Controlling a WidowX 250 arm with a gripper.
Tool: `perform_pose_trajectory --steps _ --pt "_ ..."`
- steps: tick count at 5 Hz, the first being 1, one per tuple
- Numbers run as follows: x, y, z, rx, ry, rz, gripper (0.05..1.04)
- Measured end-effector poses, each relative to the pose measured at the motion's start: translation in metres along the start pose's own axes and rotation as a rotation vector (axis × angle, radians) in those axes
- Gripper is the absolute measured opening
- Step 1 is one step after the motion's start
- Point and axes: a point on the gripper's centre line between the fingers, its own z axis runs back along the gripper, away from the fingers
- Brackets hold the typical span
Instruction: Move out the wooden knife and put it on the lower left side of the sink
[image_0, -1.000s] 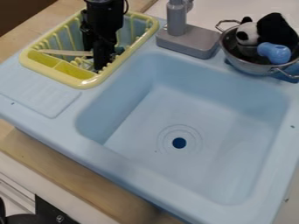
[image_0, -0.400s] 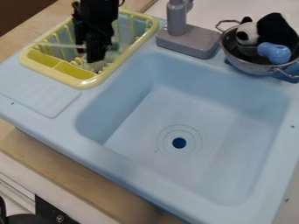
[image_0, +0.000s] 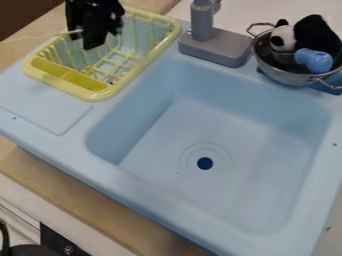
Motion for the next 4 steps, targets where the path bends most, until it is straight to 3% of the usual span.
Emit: perform_pose_trajectory --steps 1,2,3,4 --pt "-0.019 -0.008 0.016 -0.020 -0.016 0.041 0.268" --pt "-0.041 -0.020 0.025 -0.045 -0.061 -0.059 0.243" --pt "-0.066 -0.027 0.020 -0.070 -0.091 -0.189 0.243" --pt "-0.078 -0.029 0.010 -0.039 -0.113 -0.037 0.243"
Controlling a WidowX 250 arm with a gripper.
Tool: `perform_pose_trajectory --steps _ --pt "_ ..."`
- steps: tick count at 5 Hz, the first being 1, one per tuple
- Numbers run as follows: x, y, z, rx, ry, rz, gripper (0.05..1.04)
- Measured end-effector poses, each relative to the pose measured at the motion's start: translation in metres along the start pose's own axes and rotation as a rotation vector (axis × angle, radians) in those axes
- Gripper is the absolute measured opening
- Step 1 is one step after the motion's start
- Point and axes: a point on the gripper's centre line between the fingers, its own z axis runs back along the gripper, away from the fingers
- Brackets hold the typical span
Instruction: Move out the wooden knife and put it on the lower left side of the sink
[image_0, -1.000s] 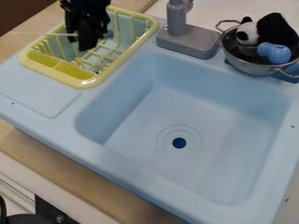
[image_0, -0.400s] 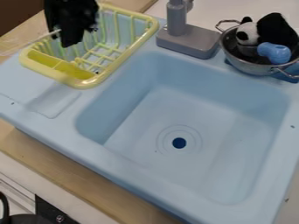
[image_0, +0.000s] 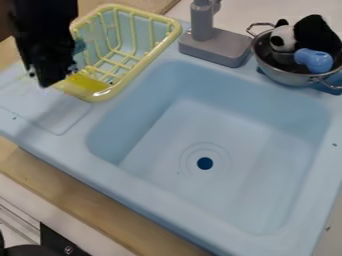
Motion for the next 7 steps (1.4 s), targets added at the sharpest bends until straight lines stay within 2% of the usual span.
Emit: perform_pose_trajectory --steps 1,2,3,4,5,6,7 --pt "-0.006 -0.006 -0.008 -0.029 -0.004 0.248 0.243" --pt "-0.010 -0.002 -0.022 -0.134 0.019 0.500 0.243" --pt "-0.011 0.012 -0.033 -0.199 -0.009 0.750 0.243" --pt "-0.009 0.027 -0.034 -0.231 -0.119 0.956 0.243" --pt "-0.010 0.030 -0.030 -0.100 -0.135 1.209 0.243" --pt "-0.017 0.030 -0.032 0.031 -0.030 1.417 0.243" --pt "-0.015 0.038 -0.038 0.032 0.071 1.577 0.243"
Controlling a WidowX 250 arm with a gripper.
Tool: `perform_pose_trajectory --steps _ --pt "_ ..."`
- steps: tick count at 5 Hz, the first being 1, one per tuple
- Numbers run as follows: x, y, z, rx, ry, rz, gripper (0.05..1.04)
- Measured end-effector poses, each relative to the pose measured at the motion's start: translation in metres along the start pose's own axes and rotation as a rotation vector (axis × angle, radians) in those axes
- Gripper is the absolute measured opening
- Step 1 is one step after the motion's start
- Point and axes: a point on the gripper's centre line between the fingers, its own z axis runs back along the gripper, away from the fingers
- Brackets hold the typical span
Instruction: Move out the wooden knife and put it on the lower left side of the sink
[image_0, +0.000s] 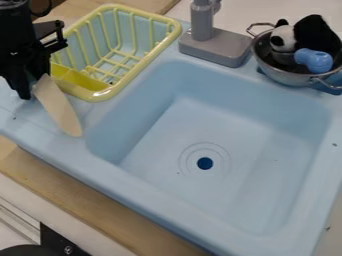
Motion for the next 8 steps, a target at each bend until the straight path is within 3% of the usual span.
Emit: perform_pose_trajectory --steps 1,2,3,4,5,6,8 --pt "0.004 0.001 -0.003 0.023 0.049 0.138 0.243" --pt "0.003 0.006 -0.005 -0.007 0.055 0.231 0.243" --pt "-0.003 0.016 -0.004 -0.078 0.033 0.211 0.282" --pt "-0.002 0.018 -0.003 -0.174 0.060 0.156 0.540" --pt "0.001 0.012 -0.004 -0.206 0.090 0.122 0.818" --pt "0.003 0.009 -0.003 -0.221 0.089 0.131 0.991" --pt "0.001 0.006 0.000 -0.250 0.102 0.135 0.993"
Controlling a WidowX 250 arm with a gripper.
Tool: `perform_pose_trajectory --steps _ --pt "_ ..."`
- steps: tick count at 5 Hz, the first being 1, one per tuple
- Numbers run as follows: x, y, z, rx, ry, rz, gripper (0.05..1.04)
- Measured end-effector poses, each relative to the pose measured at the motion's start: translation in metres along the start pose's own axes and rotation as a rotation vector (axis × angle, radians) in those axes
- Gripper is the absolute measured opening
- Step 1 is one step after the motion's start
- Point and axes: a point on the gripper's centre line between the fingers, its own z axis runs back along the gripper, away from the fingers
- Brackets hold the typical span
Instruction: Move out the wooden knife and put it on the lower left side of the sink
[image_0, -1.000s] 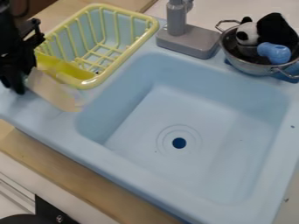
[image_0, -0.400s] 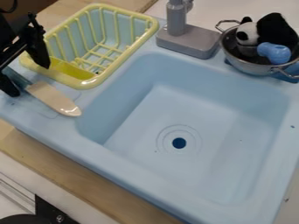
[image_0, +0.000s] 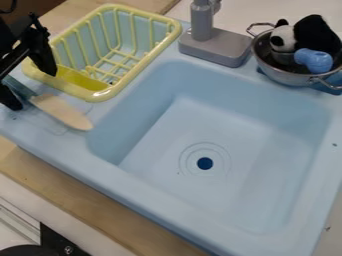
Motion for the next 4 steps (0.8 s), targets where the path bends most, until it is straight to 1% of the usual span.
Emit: perform_pose_trajectory --steps 1,2,3,4 --pt "-0.004 0.007 0.000 0.089 0.011 -0.035 0.993" --pt "-0.011 -0.010 0.021 0.136 0.021 -0.171 0.993" --pt "-0.018 -0.017 0.041 0.188 0.050 -0.307 0.993" --pt "-0.033 -0.022 0.046 0.196 0.077 -0.392 0.993"
